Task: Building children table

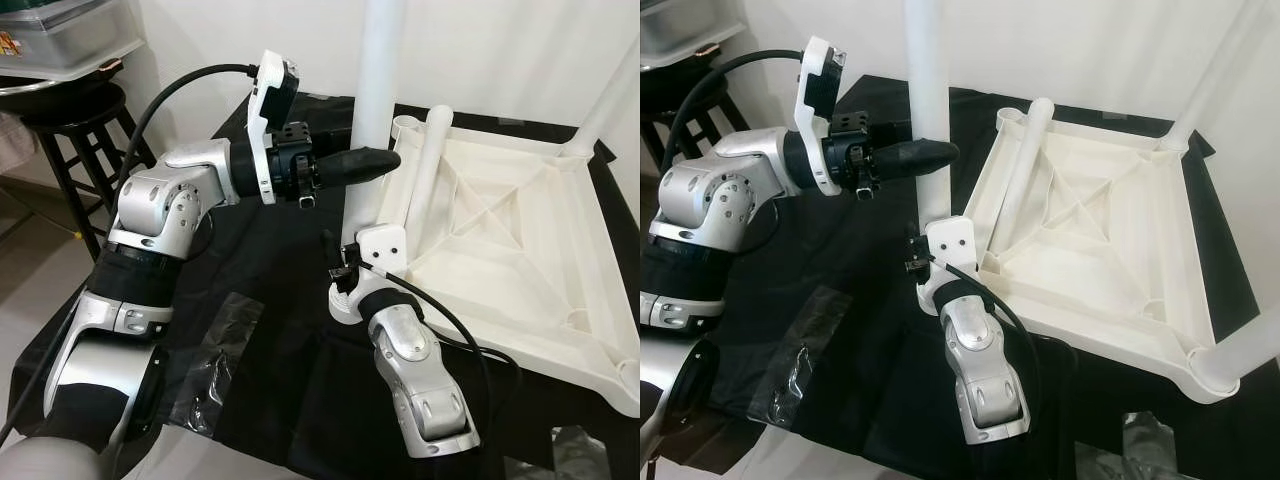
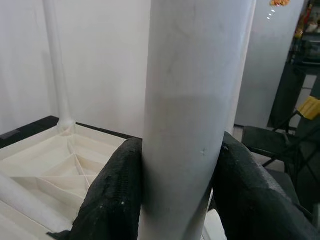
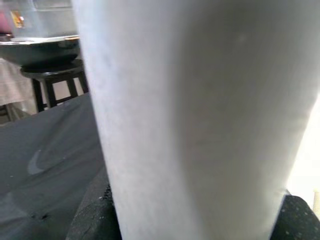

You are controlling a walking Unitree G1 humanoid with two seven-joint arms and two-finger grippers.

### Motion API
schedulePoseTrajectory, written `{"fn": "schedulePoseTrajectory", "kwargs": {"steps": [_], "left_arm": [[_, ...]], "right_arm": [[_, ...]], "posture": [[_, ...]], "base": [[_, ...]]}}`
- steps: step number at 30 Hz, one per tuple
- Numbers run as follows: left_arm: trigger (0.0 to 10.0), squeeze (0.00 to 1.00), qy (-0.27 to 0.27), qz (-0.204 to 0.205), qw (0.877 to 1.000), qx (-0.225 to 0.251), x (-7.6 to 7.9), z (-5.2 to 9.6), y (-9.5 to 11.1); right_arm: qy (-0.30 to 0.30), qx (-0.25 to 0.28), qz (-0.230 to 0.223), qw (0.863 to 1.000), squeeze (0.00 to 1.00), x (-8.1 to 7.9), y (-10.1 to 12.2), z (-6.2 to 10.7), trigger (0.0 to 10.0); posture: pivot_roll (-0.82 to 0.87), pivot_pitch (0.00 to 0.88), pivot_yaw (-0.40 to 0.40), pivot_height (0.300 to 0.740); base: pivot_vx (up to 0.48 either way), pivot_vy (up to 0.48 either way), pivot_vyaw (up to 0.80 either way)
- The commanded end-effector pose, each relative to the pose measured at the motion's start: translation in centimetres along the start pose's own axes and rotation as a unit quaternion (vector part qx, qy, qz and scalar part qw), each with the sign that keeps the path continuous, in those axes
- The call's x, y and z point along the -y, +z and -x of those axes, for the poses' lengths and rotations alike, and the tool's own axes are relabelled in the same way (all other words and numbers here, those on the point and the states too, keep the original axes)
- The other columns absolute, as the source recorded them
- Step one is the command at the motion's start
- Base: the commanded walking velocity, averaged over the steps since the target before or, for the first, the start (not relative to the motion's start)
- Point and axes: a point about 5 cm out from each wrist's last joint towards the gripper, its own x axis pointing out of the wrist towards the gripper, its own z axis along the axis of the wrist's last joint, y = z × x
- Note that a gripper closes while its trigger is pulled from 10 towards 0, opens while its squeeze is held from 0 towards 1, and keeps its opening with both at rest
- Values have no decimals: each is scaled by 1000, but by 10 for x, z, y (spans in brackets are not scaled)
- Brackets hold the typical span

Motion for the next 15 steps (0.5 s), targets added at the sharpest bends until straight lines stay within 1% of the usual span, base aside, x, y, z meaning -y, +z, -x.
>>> {"fn": "schedulePoseTrajectory", "kwargs": {"steps": [1, 2, 3, 4, 5, 6, 7, 8, 9, 10, 11, 12, 13, 14, 15], "left_arm": [[0, 0, -83, 6, 997, -7, 13, -9, -3], [0, 0, -83, 6, 997, -7, 13, -9, -3], [0, 0, -86, 4, 996, -11, 13, -9, -4], [0, 0, -86, 4, 996, -11, 13, -9, -4], [0, 0, -89, 3, 996, -14, 14, -9, -5], [0, 0, -89, 3, 996, -14, 14, -9, -5], [0, 0, -96, 1, 995, -17, 14, -11, -6], [0, 0, -96, 1, 995, -17, 14, -11, -6], [0, 0, -99, 1, 995, -18, 15, -11, -6], [0, 0, -99, 1, 995, -18, 15, -11, -6], [0, 0, -102, 0, 995, -19, 15, -11, -7], [0, 0, -102, 0, 995, -19, 15, -11, -7], [0, 0, -105, 0, 994, -20, 16, -12, -8], [0, 0, -105, 0, 994, -20, 16, -12, -8], [0, 0, -106, 0, 994, -21, 17, -12, -9]], "right_arm": [[21, -14, -37, 999, 0, -1, -4, 0, 10000], [21, -14, -37, 999, 0, -1, -4, 0, 10000], [41, 1, -42, 998, 631, 7, 2, -2, 10000], [41, 1, -42, 998, 631, 7, 2, -2, 10000], [67, 17, -48, 996, 1000, 13, 9, -4, 10000], [67, 17, -48, 996, 1000, 13, 9, -4, 10000], [170, 46, -52, 983, 1000, 23, 26, -7, 10000], [170, 46, -52, 983, 1000, 23, 26, -7, 10000], [225, 53, -48, 972, 1000, 27, 34, -7, 10000], [225, 53, -48, 972, 1000, 27, 34, -7, 10000], [265, 56, -32, 962, 1000, 32, 40, -8, 10000], [265, 56, -32, 962, 1000, 32, 40, -8, 10000], [309, 55, -2, 949, 1000, 39, 46, -9, 10000], [309, 55, -2, 949, 1000, 39, 46, -9, 10000], [337, 53, 18, 940, 1000, 43, 50, -9, 10000]], "posture": [[-46, 72, -15, 740], [-46, 72, -15, 740], [-47, 70, -14, 740], [-47, 70, -14, 740], [-47, 71, -11, 740], [-47, 71, -11, 740], [-48, 69, -8, 740], [-48, 69, -8, 740], [-50, 68, -7, 740], [-50, 68, -7, 740], [-52, 70, -7, 740], [-52, 70, -7, 740], [-55, 73, -5, 740], [-55, 73, -5, 740], [-55, 73, -5, 740]], "base": [[0, 0, 0], [0, 0, 0], [0, 0, 0], [0, 0, 0], [0, 0, 0], [0, 0, 0], [0, 0, 0], [0, 0, 0], [0, 0, 0], [0, 0, 0], [0, 0, 0], [0, 0, 0], [0, 0, 0], [0, 0, 0], [0, 0, 0]]}}
